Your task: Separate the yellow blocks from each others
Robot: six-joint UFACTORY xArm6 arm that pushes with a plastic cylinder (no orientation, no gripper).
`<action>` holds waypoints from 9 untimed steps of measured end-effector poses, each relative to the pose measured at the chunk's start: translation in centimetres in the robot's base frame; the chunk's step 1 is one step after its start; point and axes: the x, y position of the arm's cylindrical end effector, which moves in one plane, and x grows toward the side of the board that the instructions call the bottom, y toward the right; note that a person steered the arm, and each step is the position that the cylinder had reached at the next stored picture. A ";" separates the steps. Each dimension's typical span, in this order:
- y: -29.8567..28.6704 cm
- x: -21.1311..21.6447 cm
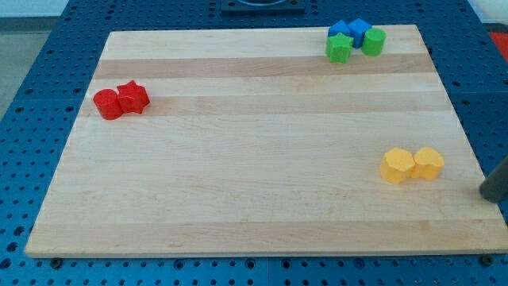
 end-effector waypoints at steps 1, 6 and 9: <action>0.2 -1.4; -10.6 -2.6; -20.7 -2.6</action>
